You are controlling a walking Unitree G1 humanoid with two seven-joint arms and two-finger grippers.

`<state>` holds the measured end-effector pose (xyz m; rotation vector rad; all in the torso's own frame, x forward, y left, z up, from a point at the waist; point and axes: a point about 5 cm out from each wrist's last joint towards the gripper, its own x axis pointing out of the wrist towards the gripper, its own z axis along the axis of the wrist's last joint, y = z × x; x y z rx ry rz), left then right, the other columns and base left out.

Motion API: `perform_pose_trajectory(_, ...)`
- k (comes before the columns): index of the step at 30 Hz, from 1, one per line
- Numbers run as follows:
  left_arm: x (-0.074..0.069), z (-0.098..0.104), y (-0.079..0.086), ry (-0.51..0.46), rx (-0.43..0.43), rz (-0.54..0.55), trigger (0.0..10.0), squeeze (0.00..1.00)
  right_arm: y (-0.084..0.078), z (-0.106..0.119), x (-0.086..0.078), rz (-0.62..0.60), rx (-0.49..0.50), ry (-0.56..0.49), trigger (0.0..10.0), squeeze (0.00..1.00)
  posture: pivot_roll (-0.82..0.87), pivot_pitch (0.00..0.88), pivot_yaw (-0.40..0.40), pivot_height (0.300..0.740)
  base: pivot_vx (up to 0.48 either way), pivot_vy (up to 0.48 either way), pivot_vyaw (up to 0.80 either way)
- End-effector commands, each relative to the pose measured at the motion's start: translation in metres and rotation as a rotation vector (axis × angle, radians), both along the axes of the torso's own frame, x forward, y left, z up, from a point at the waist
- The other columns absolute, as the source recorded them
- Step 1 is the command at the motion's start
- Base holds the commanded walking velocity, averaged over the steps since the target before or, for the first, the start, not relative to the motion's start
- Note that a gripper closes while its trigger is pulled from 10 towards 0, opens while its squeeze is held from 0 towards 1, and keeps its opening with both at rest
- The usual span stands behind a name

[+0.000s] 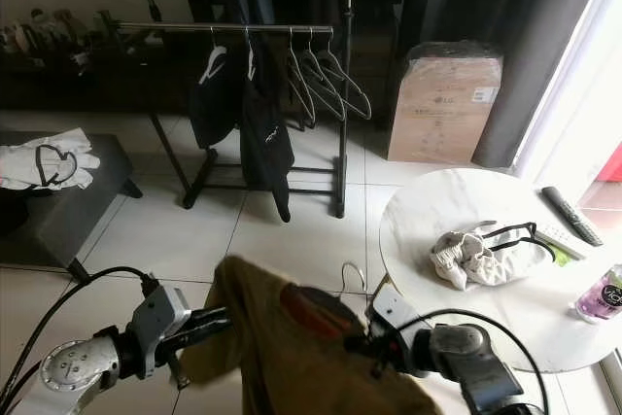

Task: Hang hanger

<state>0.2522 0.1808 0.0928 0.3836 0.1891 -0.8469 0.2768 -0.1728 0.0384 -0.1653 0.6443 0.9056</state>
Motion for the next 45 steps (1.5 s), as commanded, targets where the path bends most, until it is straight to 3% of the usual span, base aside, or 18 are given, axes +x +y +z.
perform_pose_trajectory(1, -0.002, 0.0, -0.001, 0.002, 0.003, 0.019, 10.0, 1.0, -0.004, 0.006, 0.007, -0.078, 0.036, -0.016, 0.0, 0.0, -0.08, 0.087, 0.016, 0.74, 0.0, 0.0, 0.0)
perform_pose_trajectory(2, -0.002, 0.001, -0.01, -0.017, -0.003, 0.059, 10.0, 1.0, 0.005, 0.01, 0.009, -0.118, 0.102, -0.012, 0.0, 0.0, -0.07, 0.093, 0.019, 0.74, 0.0, 0.0, 0.0)
perform_pose_trajectory(5, -0.002, -0.001, -0.02, -0.051, -0.001, 0.111, 10.0, 1.0, 0.015, 0.018, 0.007, -0.103, 0.157, -0.01, 0.0, 0.0, -0.07, 0.095, 0.018, 0.74, 0.0, 0.0, 0.0)
perform_pose_trajectory(10, 0.005, -0.005, -0.032, -0.075, 0.016, 0.243, 10.0, 1.0, 0.024, 0.026, -0.001, 0.001, 0.158, -0.021, 0.0, 0.0, -0.08, 0.101, 0.015, 0.74, 0.0, 0.0, 0.0)
perform_pose_trajectory(15, 0.007, -0.004, -0.051, -0.095, 0.043, 0.23, 10.0, 1.0, 0.027, 0.034, -0.01, 0.105, 0.163, -0.021, 0.0, 0.0, -0.08, 0.105, 0.014, 0.74, 0.0, 0.0, 0.0)
perform_pose_trajectory(17, 0.011, -0.001, -0.056, -0.131, 0.059, 0.238, 10.0, 1.0, 0.028, 0.038, -0.019, 0.194, 0.16, -0.027, 0.0, 0.0, -0.08, 0.106, 0.014, 0.74, 0.0, 0.0, 0.0)
perform_pose_trajectory(20, 0.014, 0.0, -0.057, -0.163, 0.072, 0.268, 10.0, 1.0, 0.027, 0.038, -0.024, 0.234, 0.147, -0.019, 0.0, 0.0, -0.08, 0.106, 0.014, 0.74, 0.0, 0.0, 0.0)
perform_pose_trajectory(21, 0.014, 0.001, -0.058, -0.174, 0.072, 0.272, 10.0, 0.6, 0.026, 0.038, -0.025, 0.241, 0.141, -0.016, 0.0, 0.0, -0.08, 0.103, 0.014, 0.74, 0.0, 0.0, 0.0)
perform_pose_trajectory(22, 0.014, 0.001, -0.058, -0.174, 0.072, 0.272, 10.0, 0.6, 0.026, 0.038, -0.025, 0.241, 0.141, -0.016, 0.0, 0.0, -0.08, 0.103, 0.014, 0.74, 0.0, 0.0, 0.0)
perform_pose_trajectory(23, 0.015, 0.002, -0.06, -0.186, 0.069, 0.266, 10.0, 0.0, 0.025, 0.038, -0.027, 0.244, 0.138, -0.014, 0.0, 0.0, -0.08, 0.102, 0.014, 0.74, 0.0, 0.0, 0.0)
perform_pose_trajectory(31, 0.021, 0.009, -0.071, -0.246, 0.088, 0.274, 10.0, 0.0, 0.029, 0.039, -0.018, 0.203, 0.127, -0.032, 0.0, 0.0, -0.08, 0.089, 0.015, 0.74, 0.0, 0.0, 0.0)
perform_pose_trajectory(35, 0.018, 0.007, -0.076, -0.255, 0.135, 0.215, 10.0, 0.0, 0.035, 0.04, -0.007, 0.132, 0.129, -0.042, 0.0, 0.0, -0.08, 0.084, 0.016, 0.74, 0.0, 0.0, 0.0)
perform_pose_trajectory(40, 0.004, 0.0, -0.087, -0.189, 0.177, 0.066, 10.0, 0.0, 0.046, 0.045, 0.005, 0.081, 0.175, -0.032, 0.0, 0.0, -0.07, 0.075, 0.018, 0.74, 0.0, 0.0, 0.0)
perform_pose_trajectory(45, 0.005, 0.004, -0.089, -0.246, 0.184, 0.087, 10.0, 0.0, 0.051, 0.045, 0.006, 0.073, 0.192, -0.013, 0.0, 0.0, -0.06, 0.068, 0.017, 0.74, 0.0, 0.0, 0.0)
